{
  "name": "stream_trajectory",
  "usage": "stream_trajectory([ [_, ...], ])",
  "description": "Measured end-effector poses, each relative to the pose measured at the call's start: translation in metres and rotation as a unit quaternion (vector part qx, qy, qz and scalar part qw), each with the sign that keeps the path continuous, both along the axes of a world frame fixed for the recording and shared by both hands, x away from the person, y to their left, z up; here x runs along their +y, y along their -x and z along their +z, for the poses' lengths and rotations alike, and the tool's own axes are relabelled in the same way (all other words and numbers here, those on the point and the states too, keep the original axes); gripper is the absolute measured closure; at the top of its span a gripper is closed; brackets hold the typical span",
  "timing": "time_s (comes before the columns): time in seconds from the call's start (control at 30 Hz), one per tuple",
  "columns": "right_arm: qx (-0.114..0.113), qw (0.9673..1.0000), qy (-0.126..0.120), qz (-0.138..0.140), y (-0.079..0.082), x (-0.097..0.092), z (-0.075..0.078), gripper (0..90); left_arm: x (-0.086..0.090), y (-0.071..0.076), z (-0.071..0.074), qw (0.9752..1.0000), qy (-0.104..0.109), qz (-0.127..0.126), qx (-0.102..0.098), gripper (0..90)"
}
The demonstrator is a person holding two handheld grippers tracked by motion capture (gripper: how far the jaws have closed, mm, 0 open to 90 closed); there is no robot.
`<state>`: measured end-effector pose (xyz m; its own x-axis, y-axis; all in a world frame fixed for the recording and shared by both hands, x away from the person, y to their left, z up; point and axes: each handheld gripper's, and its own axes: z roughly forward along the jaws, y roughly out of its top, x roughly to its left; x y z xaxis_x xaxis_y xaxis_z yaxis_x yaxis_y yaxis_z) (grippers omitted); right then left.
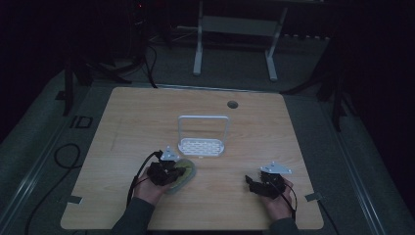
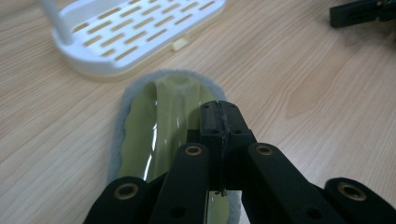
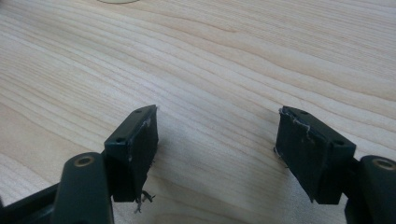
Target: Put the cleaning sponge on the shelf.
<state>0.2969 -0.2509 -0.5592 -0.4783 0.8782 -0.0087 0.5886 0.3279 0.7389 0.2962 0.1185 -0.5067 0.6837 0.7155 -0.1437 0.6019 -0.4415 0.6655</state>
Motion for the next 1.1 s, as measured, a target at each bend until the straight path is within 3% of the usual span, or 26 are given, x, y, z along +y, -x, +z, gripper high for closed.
stream_trajectory([
  [0.7, -0.001, 1.0000, 0.000, 0.000, 0.000, 0.000, 0.000, 29.1, 0.045, 0.024, 0.006, 0.9991, -0.040, 0.009, 0.012, 88.0],
  [0.93, -0.001, 1.0000, 0.000, 0.000, 0.000, 0.000, 0.000, 29.1, 0.059, 0.021, 0.008, 0.9988, -0.042, 0.024, 0.010, 85.9],
  [1.1, 0.000, 1.0000, 0.000, 0.000, 0.000, 0.000, 0.000, 29.1, 0.061, 0.015, 0.012, 0.9991, -0.037, 0.020, 0.007, 76.9],
])
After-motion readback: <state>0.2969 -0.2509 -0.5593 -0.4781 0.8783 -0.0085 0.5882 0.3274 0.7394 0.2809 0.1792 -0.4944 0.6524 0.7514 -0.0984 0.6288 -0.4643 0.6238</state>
